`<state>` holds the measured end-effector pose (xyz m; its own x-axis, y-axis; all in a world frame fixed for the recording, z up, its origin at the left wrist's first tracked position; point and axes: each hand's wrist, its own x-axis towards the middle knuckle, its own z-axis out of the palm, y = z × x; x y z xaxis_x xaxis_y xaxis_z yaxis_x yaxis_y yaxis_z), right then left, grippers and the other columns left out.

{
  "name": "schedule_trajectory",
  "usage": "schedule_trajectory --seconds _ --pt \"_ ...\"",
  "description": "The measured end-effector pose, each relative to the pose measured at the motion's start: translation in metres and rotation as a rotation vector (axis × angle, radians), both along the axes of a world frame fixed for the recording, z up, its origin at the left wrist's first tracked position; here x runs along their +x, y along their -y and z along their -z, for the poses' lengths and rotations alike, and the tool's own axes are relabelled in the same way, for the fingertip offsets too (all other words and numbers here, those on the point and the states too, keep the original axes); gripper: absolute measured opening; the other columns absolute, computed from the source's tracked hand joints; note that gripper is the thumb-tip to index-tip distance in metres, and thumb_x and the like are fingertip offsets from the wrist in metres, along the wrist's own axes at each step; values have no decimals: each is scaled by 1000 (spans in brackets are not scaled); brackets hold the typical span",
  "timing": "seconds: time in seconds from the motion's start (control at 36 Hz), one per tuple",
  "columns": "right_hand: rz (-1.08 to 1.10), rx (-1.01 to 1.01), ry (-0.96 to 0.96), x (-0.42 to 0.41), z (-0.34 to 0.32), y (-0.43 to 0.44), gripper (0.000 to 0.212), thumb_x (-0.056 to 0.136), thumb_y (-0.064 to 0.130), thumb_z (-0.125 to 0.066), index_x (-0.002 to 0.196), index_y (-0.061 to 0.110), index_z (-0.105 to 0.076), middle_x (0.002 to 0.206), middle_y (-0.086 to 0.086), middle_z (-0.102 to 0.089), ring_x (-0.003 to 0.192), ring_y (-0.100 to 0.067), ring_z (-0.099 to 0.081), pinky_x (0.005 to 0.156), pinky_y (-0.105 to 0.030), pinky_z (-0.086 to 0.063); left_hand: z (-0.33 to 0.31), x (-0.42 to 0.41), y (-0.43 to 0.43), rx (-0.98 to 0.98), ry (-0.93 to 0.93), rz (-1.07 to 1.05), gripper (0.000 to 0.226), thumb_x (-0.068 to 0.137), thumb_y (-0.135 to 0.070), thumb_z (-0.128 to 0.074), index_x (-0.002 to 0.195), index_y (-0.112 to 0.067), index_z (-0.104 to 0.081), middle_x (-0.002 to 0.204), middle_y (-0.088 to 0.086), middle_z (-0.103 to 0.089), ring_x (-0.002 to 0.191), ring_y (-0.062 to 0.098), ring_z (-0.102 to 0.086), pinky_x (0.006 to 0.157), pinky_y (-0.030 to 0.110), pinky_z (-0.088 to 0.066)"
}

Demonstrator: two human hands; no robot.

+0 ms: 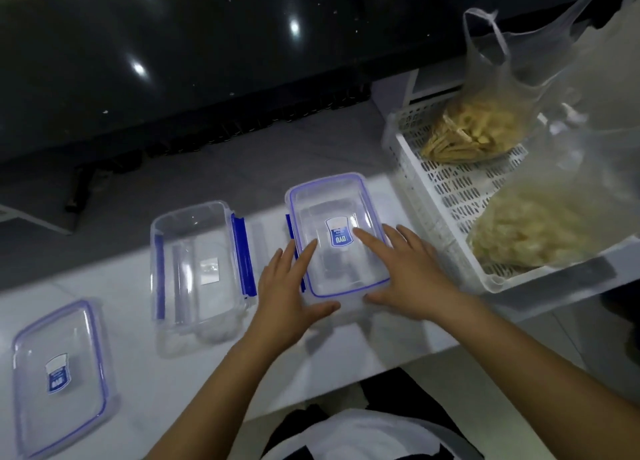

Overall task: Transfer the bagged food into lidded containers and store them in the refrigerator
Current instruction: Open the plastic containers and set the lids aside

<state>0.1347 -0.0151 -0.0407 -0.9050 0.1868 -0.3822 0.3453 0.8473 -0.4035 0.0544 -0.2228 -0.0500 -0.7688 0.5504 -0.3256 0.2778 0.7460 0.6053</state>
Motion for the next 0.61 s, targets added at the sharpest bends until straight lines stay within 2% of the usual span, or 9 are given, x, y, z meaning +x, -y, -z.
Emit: schedule_trajectory --seconds 0.14,0.22,0.33,0.42,0.47,0.56,0.61 --pt "5 -34 -32 -28 1 -15 110 71 54 -77 153 52 -3 167 -4 -7 152 -27 1 122 -46 -10 -4 -20 -21 -25 23 -64 109 74 -50 -82 156 -44 -11 168 -11 -3 154 18 -2 123 47 -14" --pt "13 -66 -70 -31 6 -19 109 71 53 -77 153 51 -5 166 -2 -9 152 -26 3 121 -45 -11 -5 -22 -25 29 59 -111 109 73 -43 -86 155 -45 -13 167 -14 -5 153 14 -8 122 43 -18" --pt "30 -122 -89 -26 8 -25 108 72 58 -75 149 58 1 166 4 -7 150 -18 14 122 -46 -8 -11 -20 -28 89 75 -153 109 73 -39 -88 152 -52 -15 165 -21 -6 151 7 -12 121 42 -25" --pt "33 -126 -141 -23 -3 -24 108 72 60 -75 135 74 12 167 8 -4 150 -16 16 121 -45 -6 -23 -17 -26 112 58 -155 107 74 -40 -86 153 -54 -14 164 -26 -2 151 3 -7 123 45 -24" --pt "21 -128 -177 -24 -16 -17 110 72 59 -76 128 78 17 166 9 -5 149 -13 16 121 -45 -6 -36 -15 -18 118 31 -156 106 75 -41 -84 152 -55 -12 164 -27 0 151 1 -3 123 45 -23" --pt "-14 -119 -234 -25 -33 7 108 71 58 -78 131 77 9 166 8 -8 148 -10 14 121 -43 -4 -54 -12 8 137 -25 -160 105 74 -44 -83 152 -53 -14 163 -29 -2 150 -2 0 124 45 -21" --pt "-35 -122 -265 -27 -42 32 106 70 60 -78 136 71 4 165 8 -10 148 -8 14 120 -42 -4 -62 -11 37 166 -48 -173 104 73 -47 -82 152 -54 -14 158 -37 0 149 -6 1 124 44 -21"
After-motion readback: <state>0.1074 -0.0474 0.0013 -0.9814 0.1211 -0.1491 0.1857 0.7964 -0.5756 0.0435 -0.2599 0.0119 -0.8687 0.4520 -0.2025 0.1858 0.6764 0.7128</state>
